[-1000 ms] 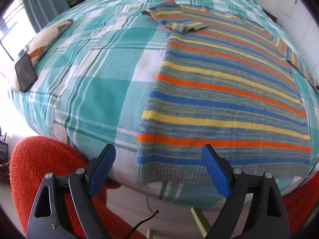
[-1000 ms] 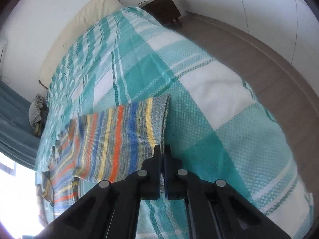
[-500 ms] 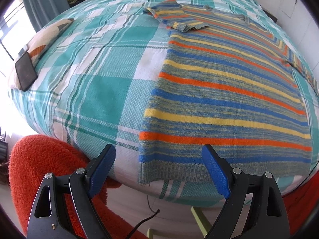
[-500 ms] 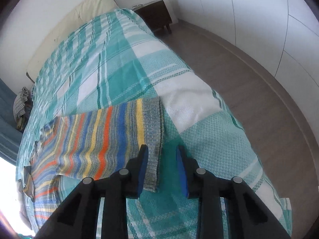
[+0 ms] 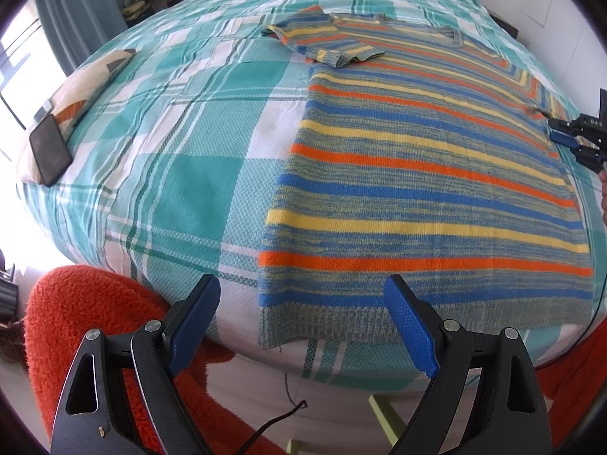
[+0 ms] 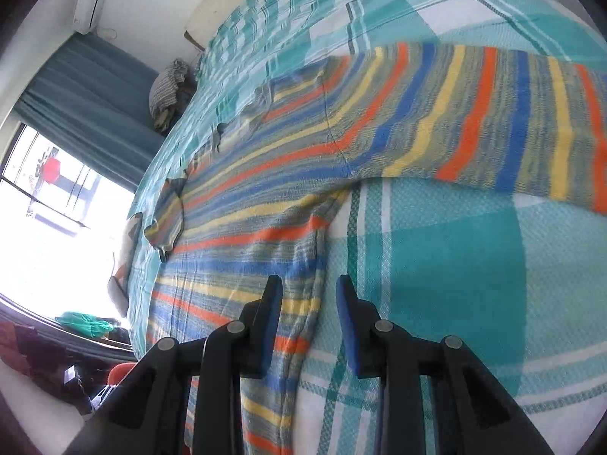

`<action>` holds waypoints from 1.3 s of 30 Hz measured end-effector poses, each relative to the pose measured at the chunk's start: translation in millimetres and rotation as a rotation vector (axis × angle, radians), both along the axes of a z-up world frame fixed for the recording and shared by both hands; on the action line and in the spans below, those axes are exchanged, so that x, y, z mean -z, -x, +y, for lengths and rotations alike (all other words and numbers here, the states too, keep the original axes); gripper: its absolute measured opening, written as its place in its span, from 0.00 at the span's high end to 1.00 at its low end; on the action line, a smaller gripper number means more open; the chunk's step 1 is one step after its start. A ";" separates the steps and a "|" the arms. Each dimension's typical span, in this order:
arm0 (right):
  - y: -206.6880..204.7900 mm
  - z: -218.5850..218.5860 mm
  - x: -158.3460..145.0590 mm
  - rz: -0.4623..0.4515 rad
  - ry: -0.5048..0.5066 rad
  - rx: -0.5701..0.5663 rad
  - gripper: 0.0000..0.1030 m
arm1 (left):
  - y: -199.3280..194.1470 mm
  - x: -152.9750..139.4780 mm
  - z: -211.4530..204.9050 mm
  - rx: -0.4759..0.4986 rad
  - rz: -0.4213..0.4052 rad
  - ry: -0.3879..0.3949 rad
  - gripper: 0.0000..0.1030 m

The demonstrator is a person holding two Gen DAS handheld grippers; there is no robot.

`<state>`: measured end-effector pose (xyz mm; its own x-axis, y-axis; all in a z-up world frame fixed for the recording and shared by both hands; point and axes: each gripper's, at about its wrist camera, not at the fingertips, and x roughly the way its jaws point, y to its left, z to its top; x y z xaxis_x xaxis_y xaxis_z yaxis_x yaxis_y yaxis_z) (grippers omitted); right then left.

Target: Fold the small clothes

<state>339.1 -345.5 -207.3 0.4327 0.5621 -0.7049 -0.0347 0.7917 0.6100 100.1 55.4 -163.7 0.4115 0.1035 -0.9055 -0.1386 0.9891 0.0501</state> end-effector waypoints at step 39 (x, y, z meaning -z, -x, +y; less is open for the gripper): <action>191.9 -8.0 -41.8 -0.095 0.145 0.115 0.41 | -276.8 -61.1 174.3 -0.224 -0.220 0.299 0.96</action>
<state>147.2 -353.5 -165.5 0.5565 0.4004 -0.7280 0.0090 0.8732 0.4872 376.9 229.7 -102.6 0.5951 -0.0414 -0.8026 -0.3266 0.9000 -0.2886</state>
